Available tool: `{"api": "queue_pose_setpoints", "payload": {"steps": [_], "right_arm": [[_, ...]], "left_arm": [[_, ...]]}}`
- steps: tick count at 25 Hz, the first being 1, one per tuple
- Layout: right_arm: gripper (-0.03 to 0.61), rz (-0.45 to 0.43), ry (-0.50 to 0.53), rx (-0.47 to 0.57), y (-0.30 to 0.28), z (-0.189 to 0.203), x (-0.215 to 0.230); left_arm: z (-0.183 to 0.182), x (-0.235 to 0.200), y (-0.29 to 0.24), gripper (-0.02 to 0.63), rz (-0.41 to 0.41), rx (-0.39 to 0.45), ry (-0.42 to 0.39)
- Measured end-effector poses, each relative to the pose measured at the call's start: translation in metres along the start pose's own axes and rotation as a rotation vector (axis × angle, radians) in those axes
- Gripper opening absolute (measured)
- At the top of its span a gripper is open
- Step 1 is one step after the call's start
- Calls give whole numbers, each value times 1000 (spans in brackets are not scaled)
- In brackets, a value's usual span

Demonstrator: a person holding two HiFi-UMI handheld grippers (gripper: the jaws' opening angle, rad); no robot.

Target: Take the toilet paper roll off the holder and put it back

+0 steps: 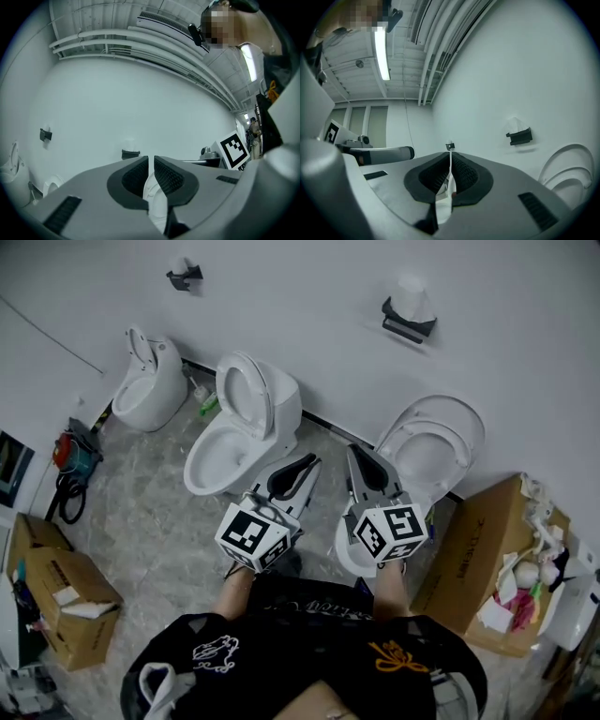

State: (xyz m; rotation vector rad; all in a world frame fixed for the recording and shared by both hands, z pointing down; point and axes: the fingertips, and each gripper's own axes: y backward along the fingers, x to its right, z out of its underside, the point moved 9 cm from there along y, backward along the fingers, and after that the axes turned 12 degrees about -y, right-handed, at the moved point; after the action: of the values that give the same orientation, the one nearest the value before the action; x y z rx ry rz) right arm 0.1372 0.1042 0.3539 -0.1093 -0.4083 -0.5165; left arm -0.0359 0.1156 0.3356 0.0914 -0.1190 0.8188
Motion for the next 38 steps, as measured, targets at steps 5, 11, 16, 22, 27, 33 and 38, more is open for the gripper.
{"api": "queue_pose_setpoints", "payload": {"steps": [5,11,16,22,27,33,38], "right_arm": [[26,50,3,21,-70,3,-18],[28,114,17,23,-130,16,-38],[29,177,43,14,-149,21,-46],[33,253,59,9,-147,18,-38],[44,293,36,8,-145,16,-18],[51,314,34,29,-164,6,13],[59,335,44,61,-182,-16,57]], "left_arm": [[6,-78,-5,37,57,26,-1],[23,-149,-4,37,122,21,-12],[34,-175,-7,37,178,51,33],[43,-173,-25,41,261,59,47],[48,-169,-43,48,304,49,51],[54,-186,-78,49,314,37,41],[51,-192,-125,56,340,42,12]]}}
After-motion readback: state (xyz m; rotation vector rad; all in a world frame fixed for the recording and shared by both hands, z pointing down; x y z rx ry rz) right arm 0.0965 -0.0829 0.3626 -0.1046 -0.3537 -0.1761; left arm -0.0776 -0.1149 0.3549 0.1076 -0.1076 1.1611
